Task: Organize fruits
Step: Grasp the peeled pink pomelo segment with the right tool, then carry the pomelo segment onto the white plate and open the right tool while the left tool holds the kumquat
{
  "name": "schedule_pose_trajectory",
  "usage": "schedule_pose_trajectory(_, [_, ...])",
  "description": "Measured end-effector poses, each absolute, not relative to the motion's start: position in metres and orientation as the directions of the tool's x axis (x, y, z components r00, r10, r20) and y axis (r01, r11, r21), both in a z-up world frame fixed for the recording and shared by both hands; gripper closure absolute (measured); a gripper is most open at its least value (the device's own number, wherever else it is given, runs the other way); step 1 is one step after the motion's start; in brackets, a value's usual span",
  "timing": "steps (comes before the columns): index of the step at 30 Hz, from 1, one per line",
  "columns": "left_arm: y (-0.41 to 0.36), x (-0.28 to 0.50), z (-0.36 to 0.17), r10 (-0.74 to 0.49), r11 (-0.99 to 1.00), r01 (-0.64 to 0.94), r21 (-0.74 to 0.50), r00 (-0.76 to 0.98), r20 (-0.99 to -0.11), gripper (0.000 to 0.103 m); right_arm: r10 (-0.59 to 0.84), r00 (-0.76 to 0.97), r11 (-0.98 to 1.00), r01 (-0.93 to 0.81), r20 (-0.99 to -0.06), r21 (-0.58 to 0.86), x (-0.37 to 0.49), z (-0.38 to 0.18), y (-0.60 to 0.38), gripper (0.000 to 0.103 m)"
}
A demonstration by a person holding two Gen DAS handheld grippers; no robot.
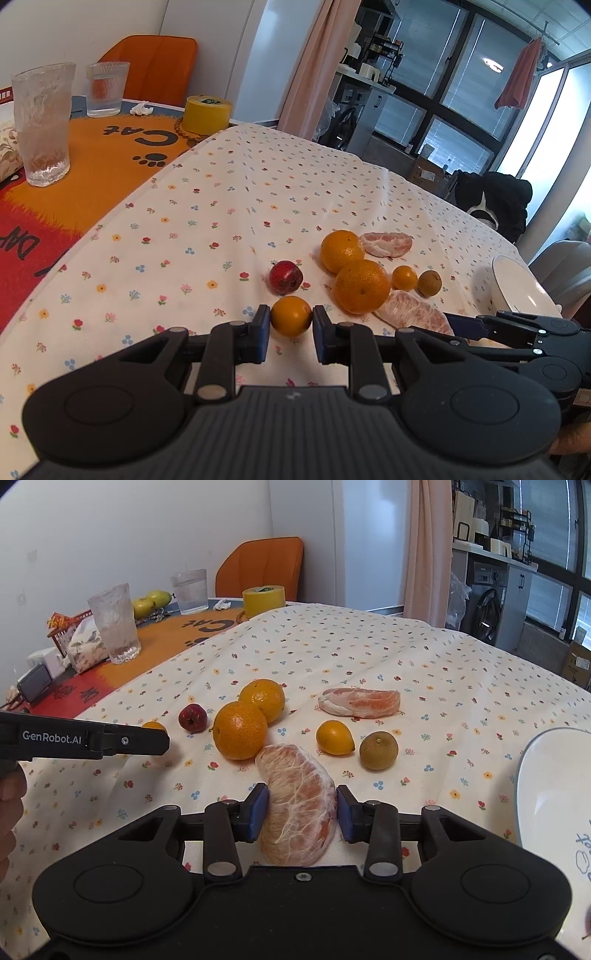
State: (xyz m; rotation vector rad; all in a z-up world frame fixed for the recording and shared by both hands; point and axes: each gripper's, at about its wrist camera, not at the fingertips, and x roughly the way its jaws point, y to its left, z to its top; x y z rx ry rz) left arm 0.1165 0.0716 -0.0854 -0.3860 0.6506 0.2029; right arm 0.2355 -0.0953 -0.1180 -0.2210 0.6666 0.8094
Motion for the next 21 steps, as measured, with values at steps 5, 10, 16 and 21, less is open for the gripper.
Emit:
schedule_pose_trajectory(5, [0.066,0.114,-0.081,0.057,0.913,-0.291,-0.287,0.786,-0.615,0.08,0.601,0.524,0.701,-0.709,-0.604,0.082,0.233,-0.111,-0.109,0.07])
schedule_pose_trajectory(10, [0.056,0.114,-0.073,0.046,0.921,-0.266,-0.285,0.8,-0.598,0.08,0.605,0.531,0.711,-0.696,-0.593,0.102,0.233,-0.103,-0.124,0.085])
schedule_pose_trajectory(16, [0.048,0.112,-0.069,0.038,0.927,-0.249,-0.282,0.806,-0.59,0.08,0.614,0.543,0.717,-0.688,-0.574,0.117,0.229,-0.1,-0.135,0.086])
schedule_pose_trajectory(21, [0.041,0.113,-0.065,0.031,0.931,-0.236,-0.278,0.811,-0.584,0.08,0.615,0.563,0.726,-0.677,-0.552,0.119,0.228,-0.093,-0.145,0.086])
